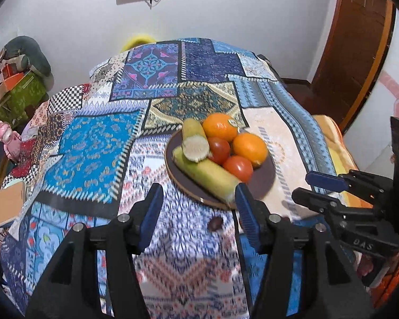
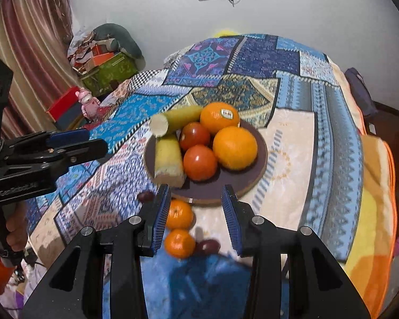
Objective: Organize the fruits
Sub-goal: 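Lower both yellow cylinders onto the plate edge and open both grippers, then grasp a mandarin with the right gripper while the left gripper grasps another mandarin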
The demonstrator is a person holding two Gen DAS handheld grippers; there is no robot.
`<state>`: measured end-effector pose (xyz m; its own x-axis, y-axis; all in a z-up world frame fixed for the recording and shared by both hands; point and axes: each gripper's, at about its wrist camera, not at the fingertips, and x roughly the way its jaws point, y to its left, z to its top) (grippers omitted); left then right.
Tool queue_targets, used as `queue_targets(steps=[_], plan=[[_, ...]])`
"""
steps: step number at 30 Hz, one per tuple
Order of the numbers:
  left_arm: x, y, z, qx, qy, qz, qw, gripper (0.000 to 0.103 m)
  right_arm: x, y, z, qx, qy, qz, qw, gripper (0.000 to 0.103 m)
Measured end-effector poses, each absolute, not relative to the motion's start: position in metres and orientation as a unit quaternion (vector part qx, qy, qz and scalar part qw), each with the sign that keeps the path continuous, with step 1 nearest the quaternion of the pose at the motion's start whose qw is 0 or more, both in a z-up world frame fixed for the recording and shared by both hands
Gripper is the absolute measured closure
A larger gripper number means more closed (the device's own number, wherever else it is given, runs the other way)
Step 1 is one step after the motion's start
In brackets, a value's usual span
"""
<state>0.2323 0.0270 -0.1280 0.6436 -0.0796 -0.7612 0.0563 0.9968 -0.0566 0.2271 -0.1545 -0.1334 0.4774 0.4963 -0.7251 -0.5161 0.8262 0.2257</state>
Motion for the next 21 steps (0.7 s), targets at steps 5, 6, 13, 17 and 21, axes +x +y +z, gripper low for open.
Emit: queue_targets(steps=[5, 6, 13, 17, 21], plan=[[0.209, 0.027, -0.145, -0.021, 0.440, -0.049, 0.896, 0.046, 0.213, -0.153, -0.148, -0.014, 0.439, 0.296, 0.848, 0.065], [0.206, 0.027, -0.149, -0.023, 0.445, -0.051, 0.894, 0.046, 0.211, -0.151, -0.152, -0.015, 0.443, 0.297, 0.846, 0.065], [0.193, 0.025, -0.178, -0.028, 0.474, -0.059, 0.878, 0.046, 0.212, -0.135, -0.176, -0.025, 0.473, 0.308, 0.825, 0.065], [0.195, 0.027, -0.187, -0.028, 0.482, -0.060, 0.873, 0.046, 0.213, -0.123, -0.183, -0.048, 0.475, 0.312, 0.821, 0.062], [0.198, 0.027, -0.189, -0.032, 0.482, -0.063, 0.873, 0.046, 0.212, -0.120, -0.185, -0.065, 0.472, 0.314, 0.821, 0.062]])
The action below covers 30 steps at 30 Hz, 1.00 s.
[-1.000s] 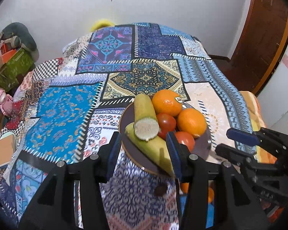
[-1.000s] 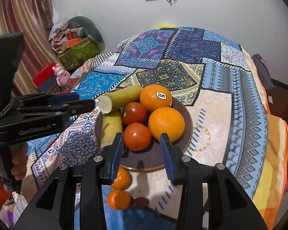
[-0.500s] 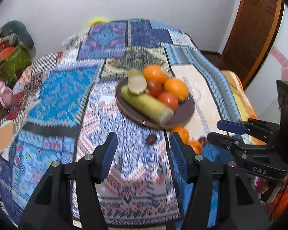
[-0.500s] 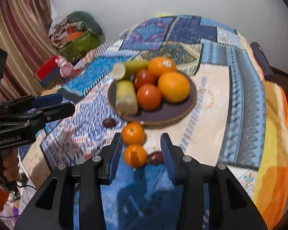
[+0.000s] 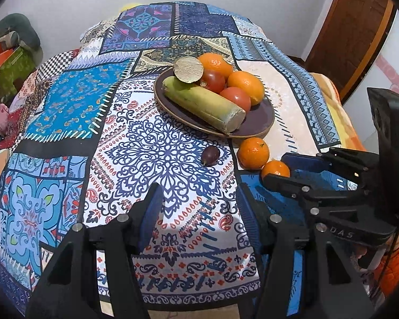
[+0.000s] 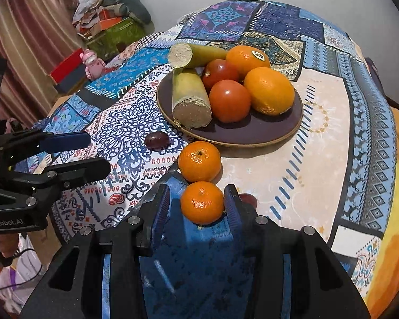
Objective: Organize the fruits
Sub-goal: 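Grasp a mandarin with the right gripper while the left gripper grasps another mandarin, then place both mandarins on the purple plate and open both grippers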
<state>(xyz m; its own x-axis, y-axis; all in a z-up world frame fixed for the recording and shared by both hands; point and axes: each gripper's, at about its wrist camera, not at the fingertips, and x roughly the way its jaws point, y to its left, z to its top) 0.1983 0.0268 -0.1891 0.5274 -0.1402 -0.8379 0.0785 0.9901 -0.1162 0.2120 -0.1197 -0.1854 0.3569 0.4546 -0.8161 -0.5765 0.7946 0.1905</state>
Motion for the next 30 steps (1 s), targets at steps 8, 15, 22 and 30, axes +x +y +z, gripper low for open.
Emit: queue_targets(steps=[8, 15, 22, 30], plan=[[0.202, 0.019, -0.192, -0.025, 0.484, -0.073, 0.872, 0.046, 0.215, -0.118, -0.199, -0.086, 0.488, 0.312, 0.811, 0.070], [0.212, 0.006, -0.187, -0.027, 0.480, -0.085, 0.873, 0.046, 0.210, -0.142, -0.172, -0.042, 0.457, 0.312, 0.832, 0.070], [0.227, -0.023, -0.194, -0.014, 0.484, -0.103, 0.869, 0.046, 0.215, -0.178, -0.156, -0.022, 0.436, 0.272, 0.858, 0.070], [0.252, -0.043, -0.214, 0.012, 0.498, -0.084, 0.863, 0.056, 0.220, -0.191, -0.161, -0.003, 0.439, 0.267, 0.858, 0.070]])
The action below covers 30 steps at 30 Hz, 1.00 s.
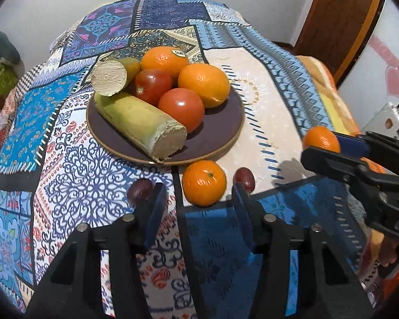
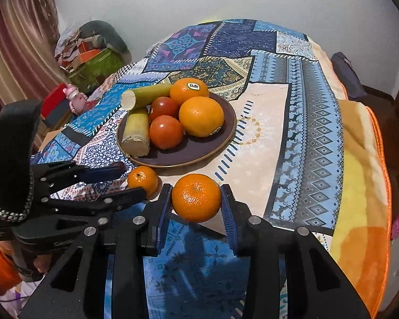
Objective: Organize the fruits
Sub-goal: 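Place both mandarins on the purple plate and open both grippers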
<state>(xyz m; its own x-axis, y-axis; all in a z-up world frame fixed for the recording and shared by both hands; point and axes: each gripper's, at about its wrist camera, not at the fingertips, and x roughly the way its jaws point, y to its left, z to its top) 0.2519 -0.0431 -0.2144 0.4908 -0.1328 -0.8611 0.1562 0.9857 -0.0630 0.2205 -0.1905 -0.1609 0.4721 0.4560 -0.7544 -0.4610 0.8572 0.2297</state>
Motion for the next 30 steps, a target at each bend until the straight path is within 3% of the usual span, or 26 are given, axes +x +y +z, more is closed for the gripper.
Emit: queue_targets(steps=[5, 20, 30], plan=[[0.259, -0.047, -0.219, 0.005, 0.503, -0.093, 0.859, 0.065, 0.224, -0.191, -0.167, 0.004, 0.445, 0.271, 0.854, 0.070], [0.241, -0.029, -0.174, -0.011, 0.459, -0.098, 0.883, 0.066, 0.235, -0.183, -0.153, 0.012, 0.428, 0.276, 0.861, 0.070], [0.269, -0.007, -0.146, -0.013, 0.430, -0.075, 0.900, 0.066, 0.261, -0.165, -0.148, -0.002, 0.424, 0.276, 0.863, 0.070]])
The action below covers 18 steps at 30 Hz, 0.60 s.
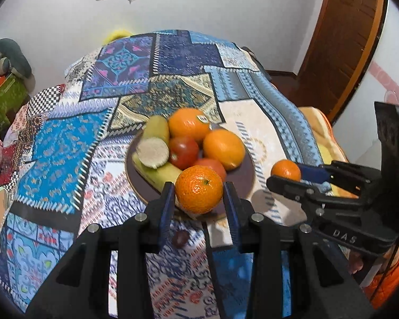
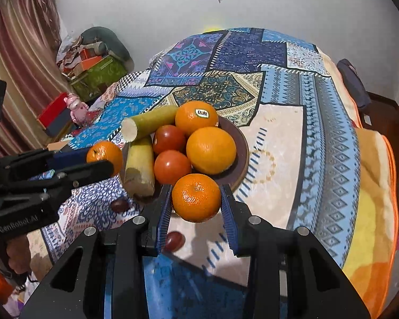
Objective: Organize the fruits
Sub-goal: 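Place both mandarins on the purple plate and open both grippers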
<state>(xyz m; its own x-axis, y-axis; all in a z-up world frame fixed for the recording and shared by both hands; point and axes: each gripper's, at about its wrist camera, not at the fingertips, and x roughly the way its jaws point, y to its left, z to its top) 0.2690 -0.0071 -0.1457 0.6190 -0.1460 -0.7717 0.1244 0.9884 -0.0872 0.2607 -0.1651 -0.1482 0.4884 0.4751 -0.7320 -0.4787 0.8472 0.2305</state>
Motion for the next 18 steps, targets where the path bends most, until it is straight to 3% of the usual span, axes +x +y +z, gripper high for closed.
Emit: queue_targets(steps=[18], plan=[[0.318, -0.010, -0.168, 0.004, 0.443, -0.078, 0.893, 0.066, 0.293, -0.136, -0.182, -0.042, 0.454, 0.271, 0.848, 0.070]])
